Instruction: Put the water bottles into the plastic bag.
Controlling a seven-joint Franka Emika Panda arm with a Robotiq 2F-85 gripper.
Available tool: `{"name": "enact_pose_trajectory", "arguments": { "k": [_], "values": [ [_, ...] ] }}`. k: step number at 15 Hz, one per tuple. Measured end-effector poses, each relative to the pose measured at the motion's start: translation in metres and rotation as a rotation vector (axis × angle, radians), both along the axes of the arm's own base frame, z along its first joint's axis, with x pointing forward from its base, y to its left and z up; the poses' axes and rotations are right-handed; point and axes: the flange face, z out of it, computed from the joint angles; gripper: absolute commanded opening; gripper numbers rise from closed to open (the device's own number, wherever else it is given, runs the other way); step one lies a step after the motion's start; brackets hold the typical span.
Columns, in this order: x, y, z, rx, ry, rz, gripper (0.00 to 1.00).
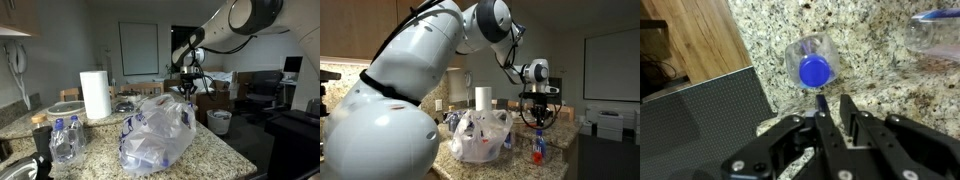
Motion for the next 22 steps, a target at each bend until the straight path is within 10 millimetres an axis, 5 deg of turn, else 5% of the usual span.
{"name": "enact_pose_trajectory", "arguments": {
  "k": [7,12,14,16,22],
  "values": [
    [-0.009,0.002,-0.003,0.008,0.031,-0.031,0.98],
    [-0.013,0.003,-0.016,0.012,0.074,-0.043,1.00],
    [-0.013,0.002,-0.022,0.013,0.092,-0.048,0.95],
    [-0.011,0.002,-0.029,0.013,0.111,-0.053,0.70],
    [0.000,0.002,-0.039,0.010,0.127,-0.053,0.29]
  ]
}}
